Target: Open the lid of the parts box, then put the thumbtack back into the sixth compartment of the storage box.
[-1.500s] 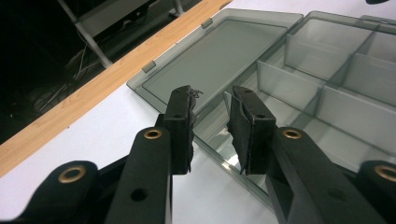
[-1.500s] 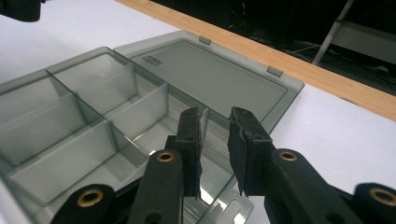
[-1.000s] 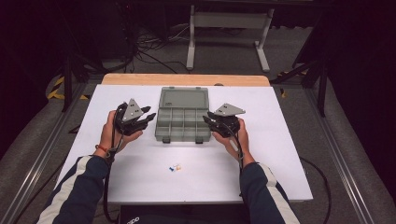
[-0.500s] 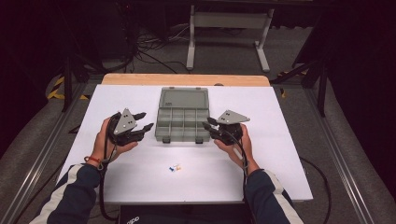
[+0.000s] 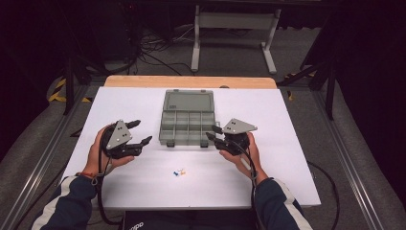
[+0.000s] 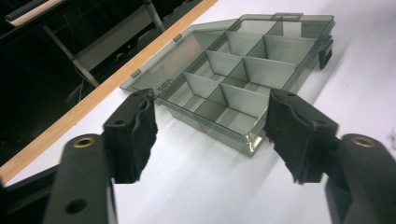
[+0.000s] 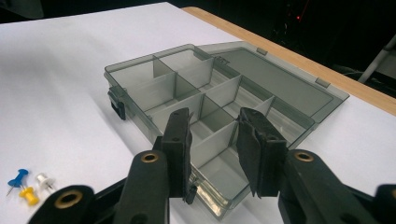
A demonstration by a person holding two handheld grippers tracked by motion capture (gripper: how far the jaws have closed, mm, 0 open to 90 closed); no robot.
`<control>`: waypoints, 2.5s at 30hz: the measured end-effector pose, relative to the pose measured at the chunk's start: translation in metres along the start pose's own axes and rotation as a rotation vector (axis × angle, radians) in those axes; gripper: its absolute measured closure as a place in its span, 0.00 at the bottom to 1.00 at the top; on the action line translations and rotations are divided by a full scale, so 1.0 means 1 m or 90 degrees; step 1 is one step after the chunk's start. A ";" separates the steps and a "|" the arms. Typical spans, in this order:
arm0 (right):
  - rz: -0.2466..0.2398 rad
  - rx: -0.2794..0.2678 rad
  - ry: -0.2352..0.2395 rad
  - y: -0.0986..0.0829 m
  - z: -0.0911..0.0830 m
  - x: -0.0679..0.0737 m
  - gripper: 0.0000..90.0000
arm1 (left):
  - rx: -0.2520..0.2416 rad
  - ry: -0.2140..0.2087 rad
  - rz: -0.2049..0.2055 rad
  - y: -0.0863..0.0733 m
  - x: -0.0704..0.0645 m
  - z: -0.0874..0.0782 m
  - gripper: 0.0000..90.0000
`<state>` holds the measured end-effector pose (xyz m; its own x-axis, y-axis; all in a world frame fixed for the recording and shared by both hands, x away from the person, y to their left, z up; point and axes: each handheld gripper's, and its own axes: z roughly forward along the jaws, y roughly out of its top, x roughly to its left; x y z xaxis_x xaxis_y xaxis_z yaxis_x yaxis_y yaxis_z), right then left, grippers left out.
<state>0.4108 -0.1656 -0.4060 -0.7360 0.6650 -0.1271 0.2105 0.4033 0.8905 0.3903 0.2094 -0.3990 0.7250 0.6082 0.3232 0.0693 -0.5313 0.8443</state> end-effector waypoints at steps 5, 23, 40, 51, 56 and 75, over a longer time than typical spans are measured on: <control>-0.002 0.000 0.001 -0.002 -0.004 0.004 0.66 | -0.004 -0.002 -0.003 -0.005 -0.002 -0.007 0.27; -0.027 0.032 0.010 -0.012 -0.011 0.026 0.35 | -0.015 -0.040 -0.027 -0.026 -0.017 -0.032 0.08; -0.056 0.044 0.022 -0.024 -0.018 0.043 0.18 | -0.014 -0.063 -0.030 -0.043 -0.033 -0.047 0.07; -0.067 0.061 0.043 -0.031 -0.018 0.052 0.20 | 0.007 -0.082 -0.039 -0.054 -0.042 -0.052 0.07; -0.070 0.076 0.057 -0.036 -0.015 0.057 0.22 | 0.013 -0.088 -0.042 -0.057 -0.045 -0.052 0.07; -0.067 0.138 0.192 -0.037 0.024 0.085 0.55 | 0.041 -0.113 -0.034 -0.059 -0.050 -0.047 0.07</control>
<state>0.3556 -0.1093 -0.4605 -0.9101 0.4113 -0.0502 0.2312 0.6048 0.7621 0.3173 0.2382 -0.4451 0.8285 0.5255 0.1937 0.1497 -0.5411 0.8275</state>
